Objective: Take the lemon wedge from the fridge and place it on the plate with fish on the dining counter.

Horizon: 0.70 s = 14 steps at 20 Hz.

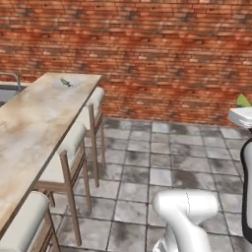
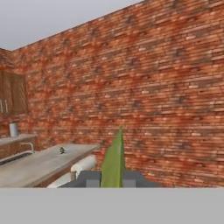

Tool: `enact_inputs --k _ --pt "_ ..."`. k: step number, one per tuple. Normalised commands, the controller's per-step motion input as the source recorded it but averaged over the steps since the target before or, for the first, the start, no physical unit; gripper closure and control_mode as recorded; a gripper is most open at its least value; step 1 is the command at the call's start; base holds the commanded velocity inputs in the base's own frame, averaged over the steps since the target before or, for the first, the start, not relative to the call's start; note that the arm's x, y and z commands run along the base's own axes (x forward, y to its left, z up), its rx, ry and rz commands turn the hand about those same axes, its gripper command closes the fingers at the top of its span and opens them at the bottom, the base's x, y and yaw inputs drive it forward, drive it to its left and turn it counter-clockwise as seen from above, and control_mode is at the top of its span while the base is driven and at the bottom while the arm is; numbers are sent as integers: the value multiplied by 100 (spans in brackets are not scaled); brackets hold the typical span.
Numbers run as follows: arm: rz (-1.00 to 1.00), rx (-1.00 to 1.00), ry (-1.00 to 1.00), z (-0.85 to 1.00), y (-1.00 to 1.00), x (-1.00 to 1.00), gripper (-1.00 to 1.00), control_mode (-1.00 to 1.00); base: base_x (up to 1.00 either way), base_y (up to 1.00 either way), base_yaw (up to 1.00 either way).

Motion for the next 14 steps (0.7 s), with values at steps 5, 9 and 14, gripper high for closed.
enact_inputs --k 5,9,14 --pt "0 0 0 0 0 0 100 100 100 -22 48" --pt "0 0 0 0 0 0 100 100 100 -47 35" --pt "0 0 0 0 0 0 100 100 100 -30 41"
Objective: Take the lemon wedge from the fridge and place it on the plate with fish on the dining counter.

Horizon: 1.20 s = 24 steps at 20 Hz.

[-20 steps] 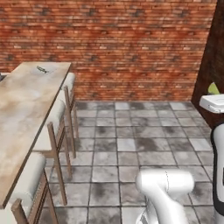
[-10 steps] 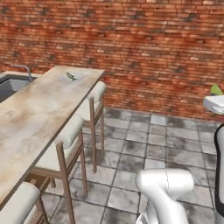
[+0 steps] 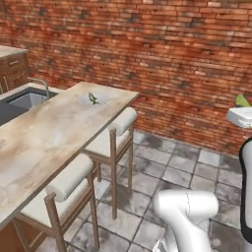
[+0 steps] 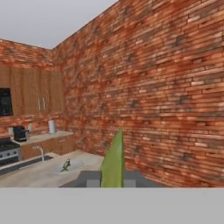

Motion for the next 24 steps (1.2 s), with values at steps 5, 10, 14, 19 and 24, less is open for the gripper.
enact_inputs --k 5,10,14,19,24 --pt "0 0 0 0 0 0 100 100 100 -16 47" --pt "0 0 0 0 0 0 100 100 100 -12 51" --pt "0 0 0 0 0 0 100 100 100 -26 47" --pt "0 0 0 0 0 0 100 100 100 -37 39" --pt "0 0 0 0 0 0 100 100 98 -48 21"
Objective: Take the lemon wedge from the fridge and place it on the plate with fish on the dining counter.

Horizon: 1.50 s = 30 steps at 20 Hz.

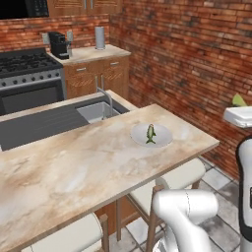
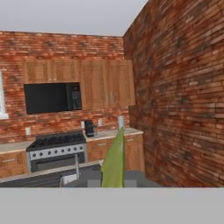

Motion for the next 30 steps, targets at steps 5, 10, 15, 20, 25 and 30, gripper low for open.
enact_inputs --k 5,10,15,20,25,30 --pt "22 0 40 -38 -14 100 100 -100 0 0 0" --pt "26 0 48 -40 0 99 100 -100 0 0 0" --pt "16 0 19 -15 16 29 100 -100 0 0 0" --pt "0 -17 15 -61 51 47 100 -100 0 0 0" --pt "-4 -28 2 -62 57 8 100 -100 0 0 0" --pt "-2 -16 3 -32 39 19 100 -100 0 0 0"
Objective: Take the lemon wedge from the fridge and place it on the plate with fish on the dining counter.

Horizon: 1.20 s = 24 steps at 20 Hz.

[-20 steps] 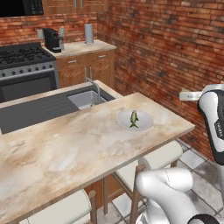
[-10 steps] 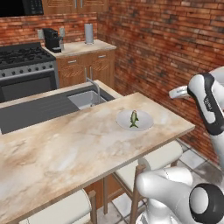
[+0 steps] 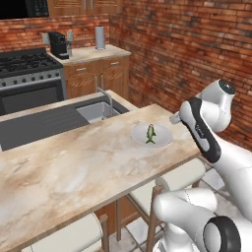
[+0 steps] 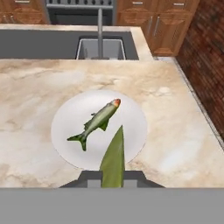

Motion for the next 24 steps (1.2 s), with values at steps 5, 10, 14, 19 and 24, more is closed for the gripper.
enact_inputs --k 5,10,14,19,24 --pt "-4 -5 3 -8 26 49 100 -100 0 0 0" --pt "-3 0 15 0 9 63 100 -100 0 0 0" --pt "0 0 16 -13 0 54 100 -100 0 0 0" --pt "0 0 22 -37 0 37 100 -100 0 0 0" --pt "0 0 20 -54 0 18 100 -100 0 0 0"
